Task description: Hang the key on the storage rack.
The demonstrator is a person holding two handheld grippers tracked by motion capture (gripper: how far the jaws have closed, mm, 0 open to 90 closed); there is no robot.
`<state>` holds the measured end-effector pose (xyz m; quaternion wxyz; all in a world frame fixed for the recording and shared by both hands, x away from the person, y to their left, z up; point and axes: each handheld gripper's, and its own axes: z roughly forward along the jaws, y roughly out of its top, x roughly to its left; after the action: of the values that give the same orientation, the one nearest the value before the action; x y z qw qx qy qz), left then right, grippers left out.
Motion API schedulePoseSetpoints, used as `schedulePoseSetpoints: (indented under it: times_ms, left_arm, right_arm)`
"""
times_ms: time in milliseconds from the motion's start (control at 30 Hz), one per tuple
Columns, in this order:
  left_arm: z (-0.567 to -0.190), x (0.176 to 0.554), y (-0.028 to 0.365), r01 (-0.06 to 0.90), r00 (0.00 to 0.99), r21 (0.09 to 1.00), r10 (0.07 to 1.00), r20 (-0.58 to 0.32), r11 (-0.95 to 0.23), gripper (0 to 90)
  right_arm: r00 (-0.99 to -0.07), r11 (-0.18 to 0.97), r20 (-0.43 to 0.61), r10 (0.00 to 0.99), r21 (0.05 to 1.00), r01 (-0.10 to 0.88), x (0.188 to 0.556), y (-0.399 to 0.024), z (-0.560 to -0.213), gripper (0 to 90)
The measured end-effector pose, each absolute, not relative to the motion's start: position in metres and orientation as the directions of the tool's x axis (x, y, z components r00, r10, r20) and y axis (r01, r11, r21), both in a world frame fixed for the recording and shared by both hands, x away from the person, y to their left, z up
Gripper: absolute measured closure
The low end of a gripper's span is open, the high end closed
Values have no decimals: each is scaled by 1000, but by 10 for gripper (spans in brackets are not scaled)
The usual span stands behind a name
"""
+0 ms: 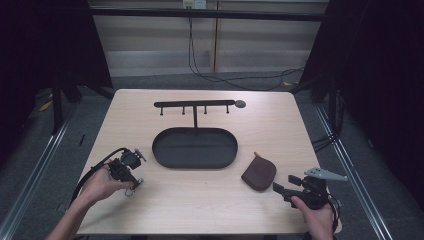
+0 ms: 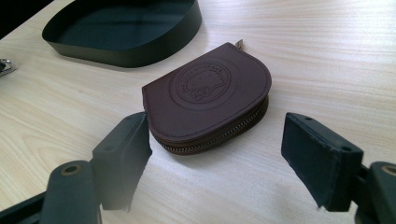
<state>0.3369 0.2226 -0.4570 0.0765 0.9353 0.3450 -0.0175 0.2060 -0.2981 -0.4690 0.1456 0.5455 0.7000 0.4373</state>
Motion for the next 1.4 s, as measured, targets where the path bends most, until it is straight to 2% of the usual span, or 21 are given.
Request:
schedulePoseSetpoints:
  times_ms: [467, 600, 1167, 1333, 1400]
  left_arm:
    - [-423, 340, 221, 642, 764, 177, 642, -64, -746, 854]
    - [-419, 341, 222, 653, 756, 189, 647, -100, -733, 854]
    - [-392, 344, 216, 638, 769, 187, 629, -112, -747, 854]
    - [-385, 342, 210, 614, 787, 182, 613, -73, -768, 854]
    - [-382, 341, 208, 611, 791, 180, 605, -90, -771, 854]
  right_arm:
    - [-361, 23, 275, 891, 767, 642, 206, -298, -469, 238]
    - [-359, 23, 275, 892, 766, 642, 207, -298, -469, 238]
    - [-357, 20, 277, 892, 765, 643, 207, -298, -469, 237]
    - [-358, 21, 276, 892, 765, 643, 207, -298, -470, 237]
    - [-357, 21, 277, 892, 765, 644, 207, -298, -470, 237]
